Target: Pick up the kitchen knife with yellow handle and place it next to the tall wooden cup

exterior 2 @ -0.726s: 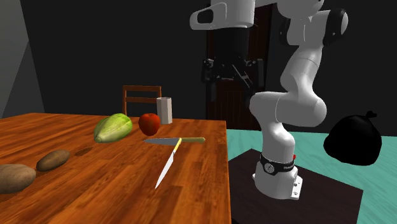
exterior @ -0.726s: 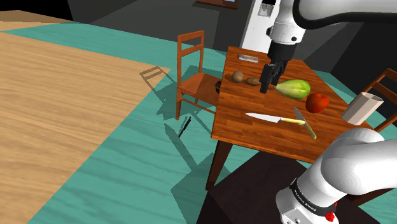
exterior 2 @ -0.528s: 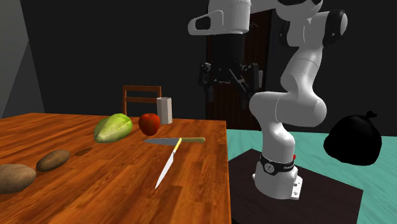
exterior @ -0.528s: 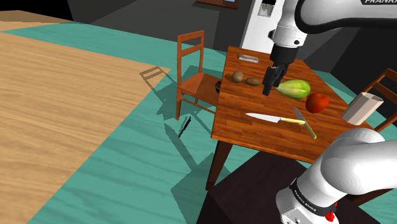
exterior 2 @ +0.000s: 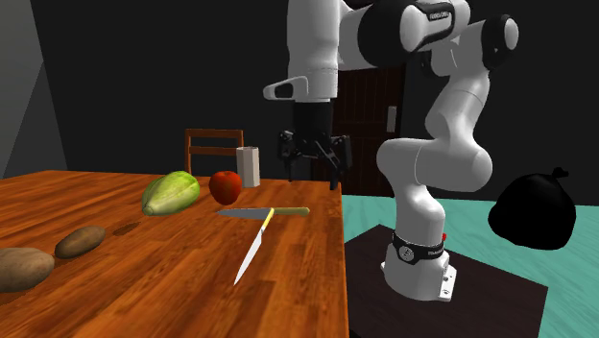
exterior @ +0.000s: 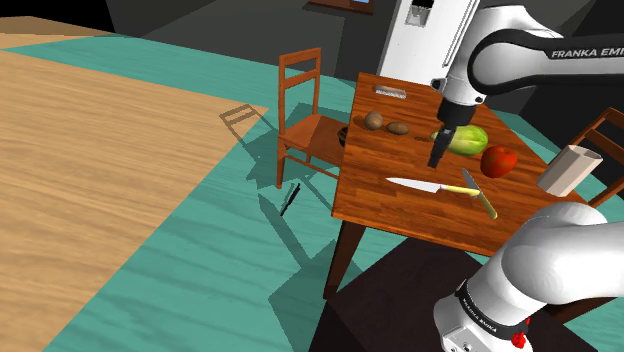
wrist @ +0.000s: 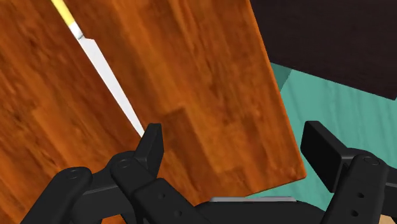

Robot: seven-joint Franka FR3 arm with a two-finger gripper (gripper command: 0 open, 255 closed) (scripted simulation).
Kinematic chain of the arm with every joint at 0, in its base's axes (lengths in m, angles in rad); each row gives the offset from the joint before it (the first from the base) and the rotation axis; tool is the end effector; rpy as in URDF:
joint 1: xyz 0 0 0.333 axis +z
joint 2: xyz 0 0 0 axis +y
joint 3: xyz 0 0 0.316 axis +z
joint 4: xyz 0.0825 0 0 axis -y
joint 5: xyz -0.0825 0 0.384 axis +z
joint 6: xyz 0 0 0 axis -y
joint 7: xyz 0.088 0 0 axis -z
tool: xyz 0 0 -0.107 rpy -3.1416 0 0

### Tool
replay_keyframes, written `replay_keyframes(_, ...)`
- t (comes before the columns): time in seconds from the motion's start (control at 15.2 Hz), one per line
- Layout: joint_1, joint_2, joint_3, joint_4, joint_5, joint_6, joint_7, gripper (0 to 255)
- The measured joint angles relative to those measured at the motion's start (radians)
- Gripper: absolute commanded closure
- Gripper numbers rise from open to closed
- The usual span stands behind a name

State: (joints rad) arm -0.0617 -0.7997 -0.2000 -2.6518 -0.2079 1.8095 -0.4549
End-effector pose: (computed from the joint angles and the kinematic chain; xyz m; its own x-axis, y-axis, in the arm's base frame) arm 0.2943 -0.0980 0.4692 0.9501 0.3042 -0.0696 0.3067 -0.9514 0.0286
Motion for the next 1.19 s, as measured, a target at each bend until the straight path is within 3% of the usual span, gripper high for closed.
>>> replay_keyframes(0.4, -0.027, 0.074, -0.164, -0.055, -0.105, 0.158, -0.219, 0)
replay_keyframes(0.73, -0.029, 0.218, -0.328, -0.048, -0.171, 0.322, -0.421, 0)
replay_keyframes(0.99, 0.006, 0.366, -0.462, -0.016, -0.171, 0.457, -0.592, 0)
replay_keyframes(1.19, 0.061, 0.492, -0.555, 0.027, -0.118, 0.547, -0.729, 0)
